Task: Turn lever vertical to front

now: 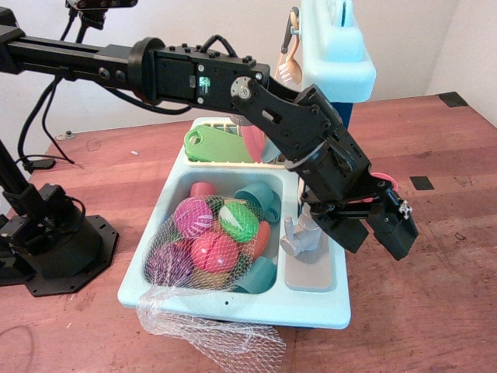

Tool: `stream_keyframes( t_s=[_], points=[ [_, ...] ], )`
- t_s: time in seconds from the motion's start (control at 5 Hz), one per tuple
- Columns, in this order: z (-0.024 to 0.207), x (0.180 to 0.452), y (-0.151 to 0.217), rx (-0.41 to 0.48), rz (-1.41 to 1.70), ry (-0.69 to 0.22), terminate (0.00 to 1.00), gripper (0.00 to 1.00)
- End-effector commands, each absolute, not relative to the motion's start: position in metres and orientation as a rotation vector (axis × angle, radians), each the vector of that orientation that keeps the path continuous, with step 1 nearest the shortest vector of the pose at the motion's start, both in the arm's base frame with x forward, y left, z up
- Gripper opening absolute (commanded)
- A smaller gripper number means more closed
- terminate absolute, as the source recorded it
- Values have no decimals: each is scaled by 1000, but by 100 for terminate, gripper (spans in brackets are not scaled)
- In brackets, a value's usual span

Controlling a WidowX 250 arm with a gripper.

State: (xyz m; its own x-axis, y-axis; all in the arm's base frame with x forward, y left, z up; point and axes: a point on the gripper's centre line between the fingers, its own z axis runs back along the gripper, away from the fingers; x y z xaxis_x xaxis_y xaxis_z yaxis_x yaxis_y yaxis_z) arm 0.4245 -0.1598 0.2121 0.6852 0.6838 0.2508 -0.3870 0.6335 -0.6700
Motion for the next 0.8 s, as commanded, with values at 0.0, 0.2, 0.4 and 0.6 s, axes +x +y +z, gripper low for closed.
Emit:
stream_keyframes(
  t_s=[0.0,0.2,0.4,0.6],
  points=[
    [212,425,-160,-622,645,-523,0,100],
    [211,420,-156,-627,633,-530,0,100],
    [209,407,-151,-642,639,-550,0,100],
    [208,386,-143,-660,654,-576,0,100]
  ],
)
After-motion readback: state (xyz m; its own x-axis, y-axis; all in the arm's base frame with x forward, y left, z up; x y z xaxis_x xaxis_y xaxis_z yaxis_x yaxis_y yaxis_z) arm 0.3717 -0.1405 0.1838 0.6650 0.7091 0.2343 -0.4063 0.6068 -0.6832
